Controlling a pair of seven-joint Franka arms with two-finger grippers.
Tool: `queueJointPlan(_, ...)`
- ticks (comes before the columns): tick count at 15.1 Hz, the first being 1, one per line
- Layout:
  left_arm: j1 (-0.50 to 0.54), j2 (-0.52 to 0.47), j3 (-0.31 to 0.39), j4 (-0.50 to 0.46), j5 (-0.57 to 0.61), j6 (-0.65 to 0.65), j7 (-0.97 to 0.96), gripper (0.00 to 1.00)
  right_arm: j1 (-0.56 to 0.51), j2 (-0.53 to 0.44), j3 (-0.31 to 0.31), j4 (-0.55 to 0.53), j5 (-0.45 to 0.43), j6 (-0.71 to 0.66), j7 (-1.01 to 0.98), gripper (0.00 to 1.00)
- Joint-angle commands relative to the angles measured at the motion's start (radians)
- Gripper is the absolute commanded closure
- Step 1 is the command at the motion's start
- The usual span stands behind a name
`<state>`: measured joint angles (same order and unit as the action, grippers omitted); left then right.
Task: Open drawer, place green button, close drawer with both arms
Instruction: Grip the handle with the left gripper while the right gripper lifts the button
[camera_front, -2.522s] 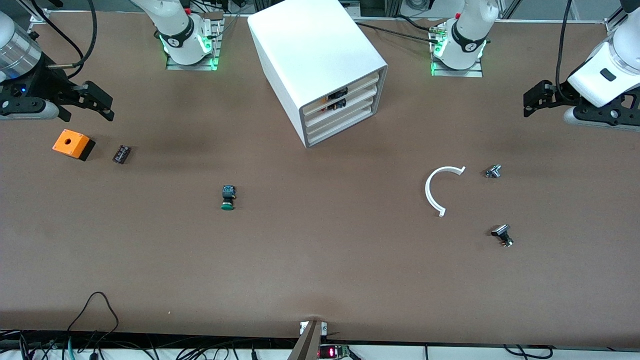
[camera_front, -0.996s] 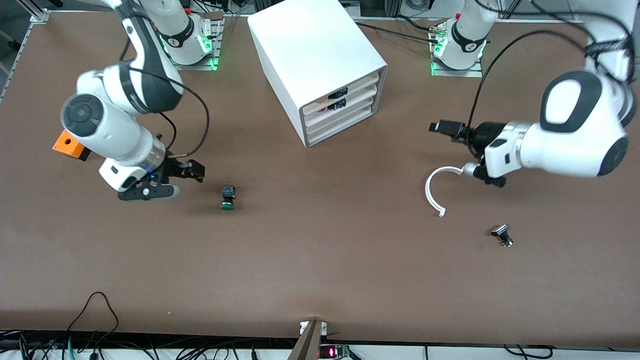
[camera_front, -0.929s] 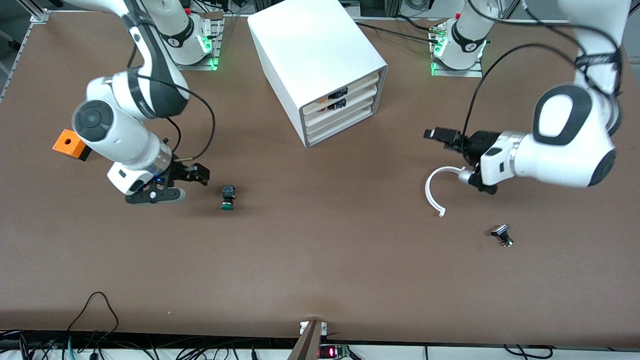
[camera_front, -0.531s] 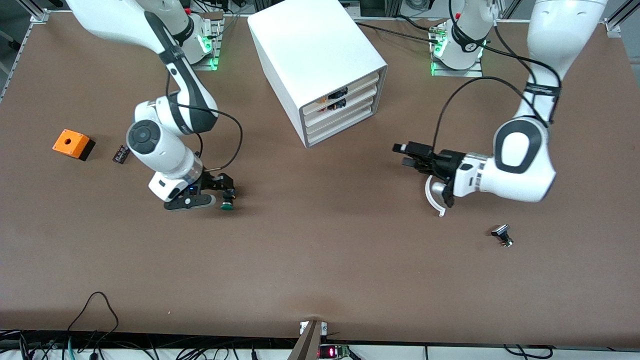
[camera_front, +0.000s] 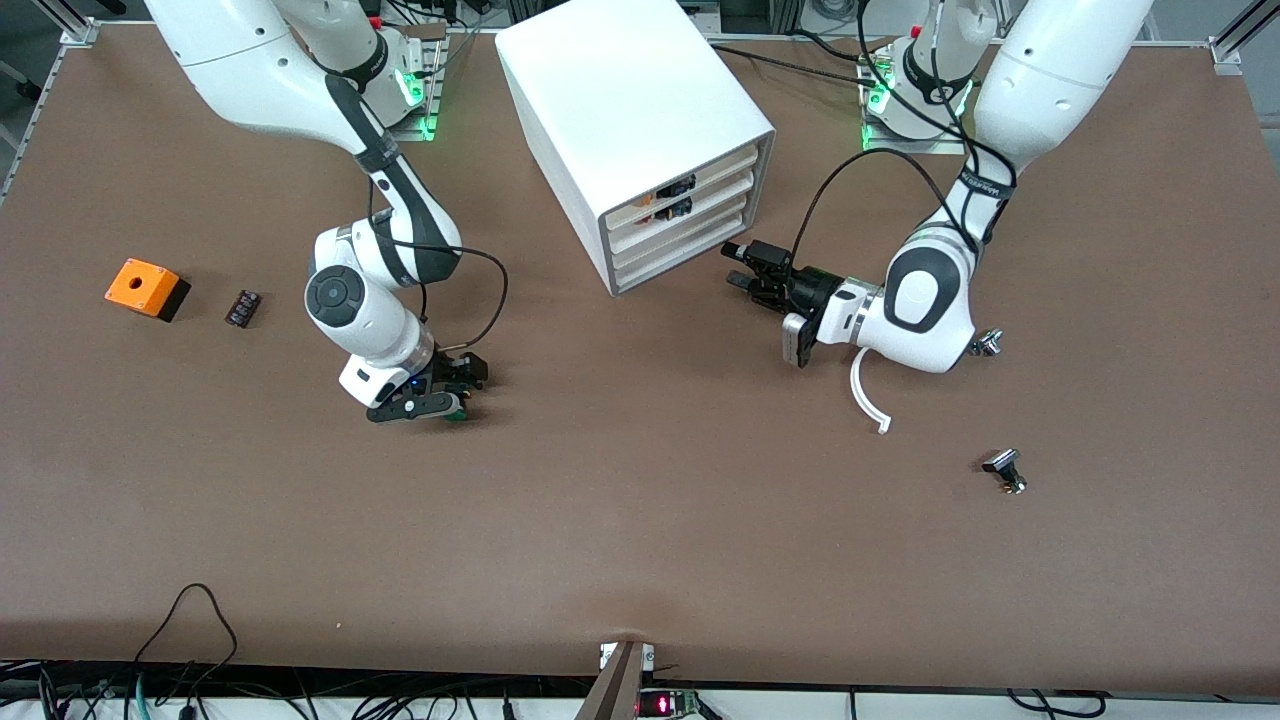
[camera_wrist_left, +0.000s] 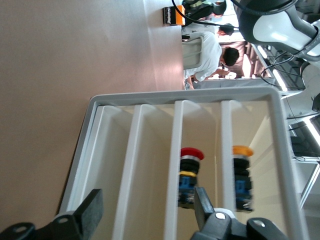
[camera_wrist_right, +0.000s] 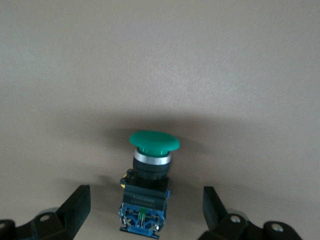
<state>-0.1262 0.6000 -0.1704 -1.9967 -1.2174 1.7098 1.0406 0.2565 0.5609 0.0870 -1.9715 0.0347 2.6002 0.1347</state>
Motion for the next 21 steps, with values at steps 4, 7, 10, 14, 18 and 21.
queueJointPlan(4,-0.015,0.053,-0.054,-0.054,-0.096,0.011,0.121,0.39,0.004,-0.004,0.014,-0.017,0.010,0.012,0.000,0.39)
queueJointPlan(7,-0.019,0.107,-0.058,-0.056,-0.099,0.013,0.180,0.40,0.004,-0.004,0.014,-0.017,0.010,0.008,0.000,0.72)
queueJointPlan(10,-0.044,0.112,-0.060,-0.080,-0.115,0.013,0.184,0.45,0.004,-0.006,0.014,-0.015,0.010,0.008,0.002,0.99)
queueJointPlan(14,-0.069,0.115,-0.060,-0.112,-0.137,0.016,0.206,0.59,0.004,-0.035,0.017,0.028,0.011,-0.067,0.055,1.00)
queueJointPlan(18,-0.084,0.138,-0.060,-0.134,-0.166,0.022,0.262,0.87,0.004,-0.039,0.037,0.169,0.013,-0.274,0.239,1.00)
queueJointPlan(21,-0.081,0.136,-0.060,-0.132,-0.168,0.022,0.262,1.00,0.007,-0.039,0.039,0.294,0.016,-0.428,0.319,1.00)
